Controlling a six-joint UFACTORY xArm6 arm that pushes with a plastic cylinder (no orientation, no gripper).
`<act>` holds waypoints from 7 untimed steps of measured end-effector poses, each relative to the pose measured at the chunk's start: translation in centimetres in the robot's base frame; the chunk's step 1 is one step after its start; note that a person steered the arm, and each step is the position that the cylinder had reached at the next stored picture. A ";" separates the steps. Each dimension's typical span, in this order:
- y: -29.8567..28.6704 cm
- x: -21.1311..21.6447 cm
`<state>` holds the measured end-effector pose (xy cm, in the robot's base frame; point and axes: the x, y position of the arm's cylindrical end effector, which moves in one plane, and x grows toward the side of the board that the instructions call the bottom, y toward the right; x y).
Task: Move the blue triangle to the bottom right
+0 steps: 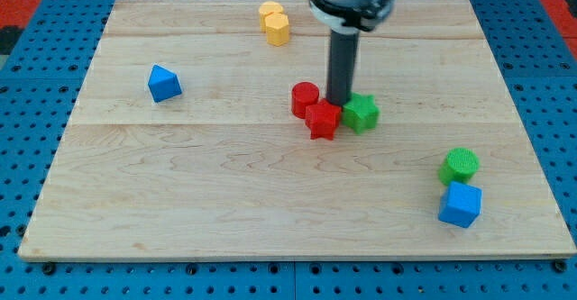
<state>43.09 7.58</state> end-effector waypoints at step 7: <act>-16.1 -10.0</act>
<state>33.12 -8.49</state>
